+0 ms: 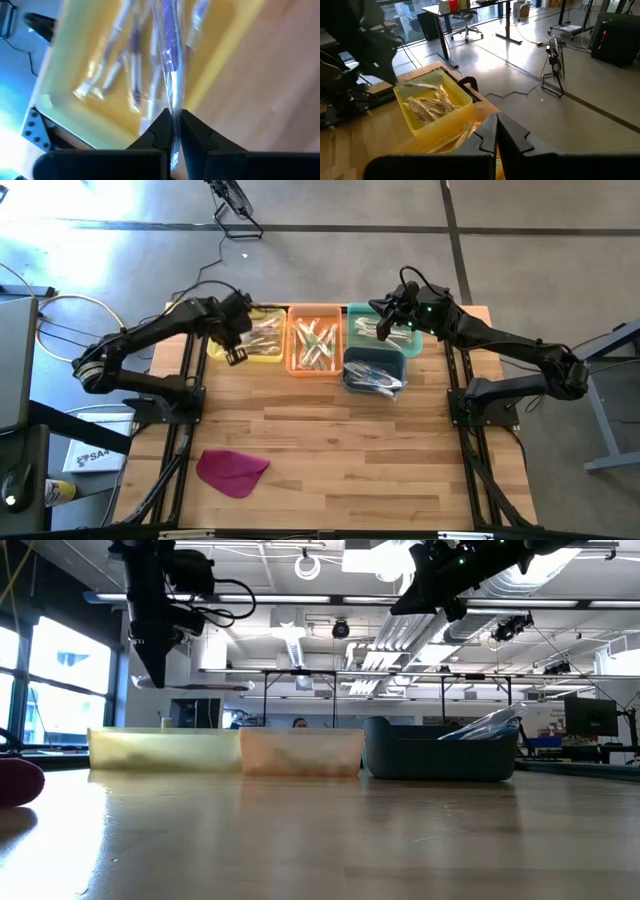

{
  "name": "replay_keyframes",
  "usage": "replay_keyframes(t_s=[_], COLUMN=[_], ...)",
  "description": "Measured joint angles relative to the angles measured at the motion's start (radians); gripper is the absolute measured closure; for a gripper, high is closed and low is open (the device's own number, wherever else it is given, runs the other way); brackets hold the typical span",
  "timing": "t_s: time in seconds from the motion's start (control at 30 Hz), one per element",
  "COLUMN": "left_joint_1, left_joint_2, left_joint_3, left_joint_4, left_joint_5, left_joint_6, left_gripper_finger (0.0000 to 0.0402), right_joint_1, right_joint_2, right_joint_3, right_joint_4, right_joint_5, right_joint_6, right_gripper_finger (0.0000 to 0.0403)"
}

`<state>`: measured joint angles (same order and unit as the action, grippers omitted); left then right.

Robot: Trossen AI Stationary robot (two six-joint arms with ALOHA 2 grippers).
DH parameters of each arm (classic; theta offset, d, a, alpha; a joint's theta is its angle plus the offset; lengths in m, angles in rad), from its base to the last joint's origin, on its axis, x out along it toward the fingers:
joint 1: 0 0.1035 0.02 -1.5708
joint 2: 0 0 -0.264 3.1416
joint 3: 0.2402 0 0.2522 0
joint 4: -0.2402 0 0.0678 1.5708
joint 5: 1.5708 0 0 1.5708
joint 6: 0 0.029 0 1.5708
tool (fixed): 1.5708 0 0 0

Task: Pick & Place Toothbrushes
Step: Put the violet toothbrush into the yellow bin

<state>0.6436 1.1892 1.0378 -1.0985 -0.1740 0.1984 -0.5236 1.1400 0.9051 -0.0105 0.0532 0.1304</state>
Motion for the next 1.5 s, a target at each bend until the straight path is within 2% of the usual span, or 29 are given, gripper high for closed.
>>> replay_keyframes(t_s=[0.23, 0.47, 0.63, 0.87, 1.03, 1.5], left_joint_1=[0.184, 0.292, 0.299, 0.299, 0.299, 0.299], left_joint_2=[0.005, 0.072, 0.114, 0.117, 0.117, 0.117], left_joint_3=[0.000, -0.016, -0.102, -0.212, -0.230, -0.231], left_joint_4=[0.107, 0.119, 0.170, 0.242, 0.282, 0.319], left_joint_5=[0.067, 0.094, 0.167, 0.167, 0.159, 0.159], left_joint_6=[0.112, 0.177, 0.213, 0.265, 0.265, 0.266], left_gripper_finger=[0.0383, 0.0382, 0.0382, 0.0382, 0.0382, 0.0379], right_joint_1=[0.000, 0.000, 0.000, 0.000, 0.000, 0.000], right_joint_2=[0.000, 0.000, 0.000, 0.000, 0.000, 0.000], right_joint_3=[0.000, 0.000, 0.000, 0.000, 0.000, 0.000], right_joint_4=[0.000, 0.000, 0.000, 0.000, 0.000, 0.000], right_joint_5=[0.000, 0.000, 0.000, 0.039, 0.085, 0.079], right_joint_6=[0.000, 0.001, 0.001, -0.002, -0.003, -0.003], right_gripper_finger=[0.0401, 0.0401, 0.0401, 0.0400, 0.0400, 0.0400])
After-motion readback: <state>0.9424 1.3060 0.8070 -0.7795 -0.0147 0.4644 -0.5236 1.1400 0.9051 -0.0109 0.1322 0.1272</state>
